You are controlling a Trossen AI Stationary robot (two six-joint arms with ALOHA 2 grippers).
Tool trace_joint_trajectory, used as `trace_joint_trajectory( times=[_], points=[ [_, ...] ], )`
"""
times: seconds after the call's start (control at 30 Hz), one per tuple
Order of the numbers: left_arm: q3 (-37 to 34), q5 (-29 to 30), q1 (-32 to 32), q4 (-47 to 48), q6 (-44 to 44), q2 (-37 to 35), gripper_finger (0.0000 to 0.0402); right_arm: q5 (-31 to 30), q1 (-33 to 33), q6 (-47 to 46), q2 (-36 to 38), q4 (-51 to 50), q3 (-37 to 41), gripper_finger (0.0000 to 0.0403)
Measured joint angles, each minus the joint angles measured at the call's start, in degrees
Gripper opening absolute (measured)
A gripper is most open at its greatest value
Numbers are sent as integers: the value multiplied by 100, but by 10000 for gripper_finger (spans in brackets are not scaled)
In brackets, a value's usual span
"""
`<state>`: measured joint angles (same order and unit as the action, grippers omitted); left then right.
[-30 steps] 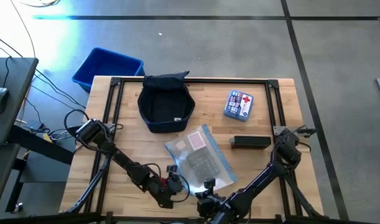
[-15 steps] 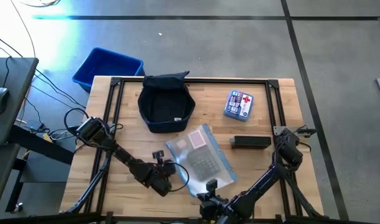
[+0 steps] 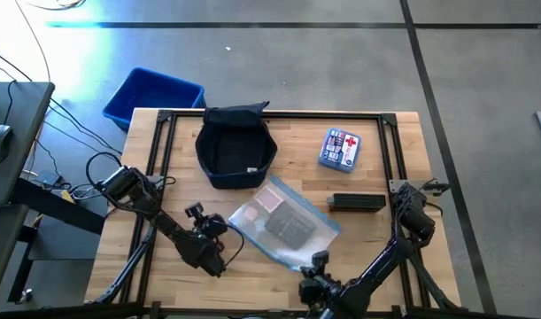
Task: Unpack backpack
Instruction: Open the transparent zip bag, then remove the black calculator from the transparent zip bag
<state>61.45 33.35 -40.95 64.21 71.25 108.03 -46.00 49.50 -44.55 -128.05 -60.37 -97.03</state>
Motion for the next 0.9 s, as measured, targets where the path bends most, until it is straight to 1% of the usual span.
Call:
trace_joint_trajectory(
  times=[0.13, 0.2, 0.33, 0.4, 0.47, 0.53, 0.63, 0.7, 0.77, 0.83, 0.9],
  points=[
    [4, -408, -231, -512, -164, 0, 0, 29, -28, -1045, 0, -909, 0, 0],
    [4, -446, -314, -674, -292, 0, 0, 100, -31, -1407, 0, -1147, 1, 0],
    [219, -391, -374, -654, -623, 0, 1, 240, -33, -1747, 0, -1314, 0, 0],
    [442, -376, -410, -554, -764, 0, 2, 441, -33, -1870, 0, -1396, 0, 4],
    [706, -391, -470, -516, -928, -5, 7, 836, -31, -1988, 0, -1527, -19, 16],
    [967, -389, -567, -521, -1082, -7, 15, 1204, -31, -2136, 0, -1799, -87, 36],
    [1266, -304, -716, -607, -1253, -9, 29, 1496, 21, -2510, 0, -2219, -202, 78],
    [1372, -125, -795, -712, -1412, -9, 39, 1544, 87, -2668, 0, -2431, -333, 107],
    [1414, 264, -859, -1048, -1747, -9, 54, 1575, 167, -2748, 0, -2669, -519, 134],
    [1412, 756, -885, -1557, -2411, 5, 71, 1604, 271, -2759, 0, -2816, -774, 157],
    [1420, 1150, -848, -2192, -3330, 82, 90, 1527, 376, -2834, 0, -2968, -1053, 175]
  ],
)
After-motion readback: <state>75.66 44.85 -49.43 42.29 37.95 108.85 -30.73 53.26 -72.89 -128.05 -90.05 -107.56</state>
